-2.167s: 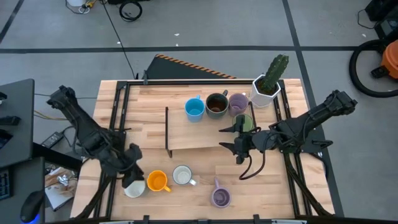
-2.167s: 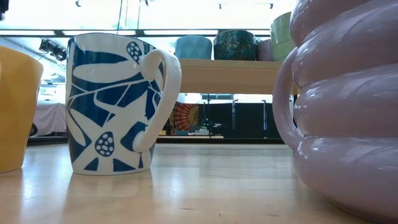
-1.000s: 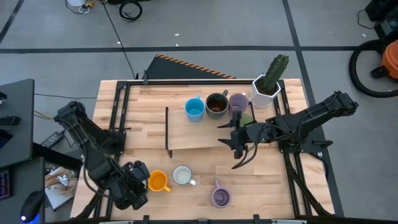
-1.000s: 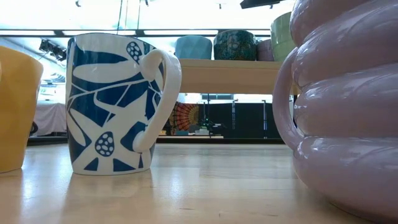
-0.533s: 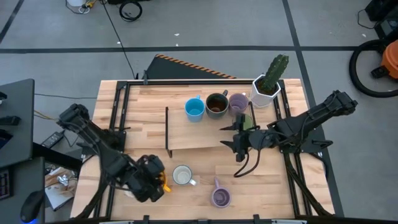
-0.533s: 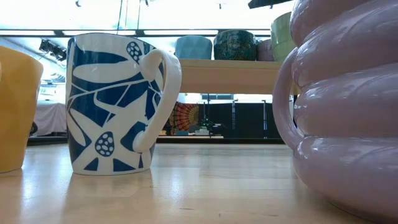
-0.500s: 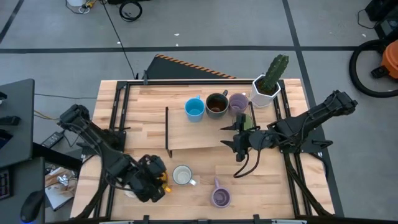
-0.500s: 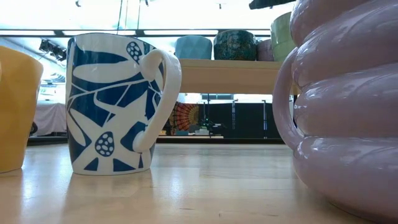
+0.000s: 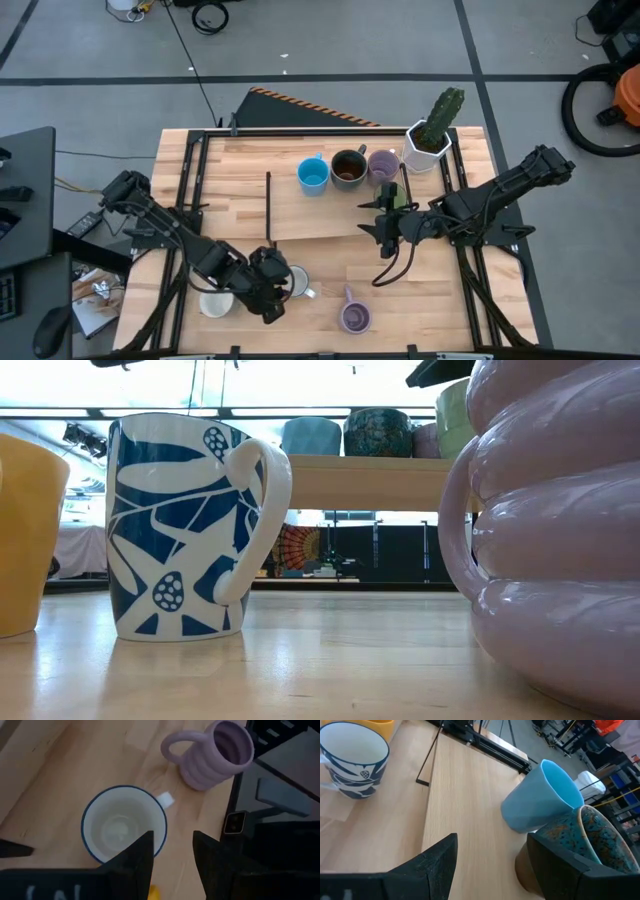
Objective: Place coffee mugs
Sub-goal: Put the blue patterned mug on the shelf
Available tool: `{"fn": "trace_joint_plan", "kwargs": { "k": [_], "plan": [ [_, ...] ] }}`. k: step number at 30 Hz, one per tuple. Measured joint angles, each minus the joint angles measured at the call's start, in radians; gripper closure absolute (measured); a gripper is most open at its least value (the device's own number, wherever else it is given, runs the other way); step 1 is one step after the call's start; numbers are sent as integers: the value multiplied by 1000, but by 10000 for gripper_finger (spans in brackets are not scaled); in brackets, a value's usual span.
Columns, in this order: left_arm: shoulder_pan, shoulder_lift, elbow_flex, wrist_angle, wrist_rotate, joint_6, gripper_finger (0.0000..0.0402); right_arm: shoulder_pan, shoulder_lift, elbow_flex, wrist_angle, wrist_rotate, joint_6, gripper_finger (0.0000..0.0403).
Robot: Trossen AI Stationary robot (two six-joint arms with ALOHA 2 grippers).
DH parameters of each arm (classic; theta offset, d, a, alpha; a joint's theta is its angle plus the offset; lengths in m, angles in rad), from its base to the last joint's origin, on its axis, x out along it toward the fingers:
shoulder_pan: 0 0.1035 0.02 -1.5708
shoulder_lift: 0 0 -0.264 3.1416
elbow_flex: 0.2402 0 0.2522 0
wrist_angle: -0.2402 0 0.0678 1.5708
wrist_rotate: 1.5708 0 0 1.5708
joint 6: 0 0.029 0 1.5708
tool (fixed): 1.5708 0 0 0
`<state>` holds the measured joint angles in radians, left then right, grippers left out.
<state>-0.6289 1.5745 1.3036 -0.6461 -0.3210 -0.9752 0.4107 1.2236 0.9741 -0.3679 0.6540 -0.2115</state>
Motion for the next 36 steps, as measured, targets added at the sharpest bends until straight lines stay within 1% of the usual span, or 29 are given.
{"fn": "trace_joint_plan", "kwargs": {
  "k": [2,4,9,13,17,20,23,25,29,36],
  "plan": [
    [0,11,22,-3,0,5,260,0,0,0,-4,0,0,158],
    [5,37,70,-6,0,41,260,0,0,0,-8,0,-1,158],
    [18,146,213,-132,23,121,260,0,0,0,-24,9,-5,158],
    [26,194,272,-198,70,135,260,0,0,0,-43,8,5,158],
    [26,195,277,-207,81,180,260,0,0,0,-51,8,19,158],
    [12,195,277,-237,75,256,260,0,0,0,-52,8,28,158],
    [-8,207,277,-276,11,310,260,0,0,0,-53,8,29,158],
    [-19,225,277,-289,-8,349,260,0,0,0,-53,8,29,158],
    [-18,266,277,-291,14,403,260,0,0,0,-53,-6,36,158],
    [2,307,278,-305,57,436,260,0,0,0,-51,-26,44,158]
  ]
}}
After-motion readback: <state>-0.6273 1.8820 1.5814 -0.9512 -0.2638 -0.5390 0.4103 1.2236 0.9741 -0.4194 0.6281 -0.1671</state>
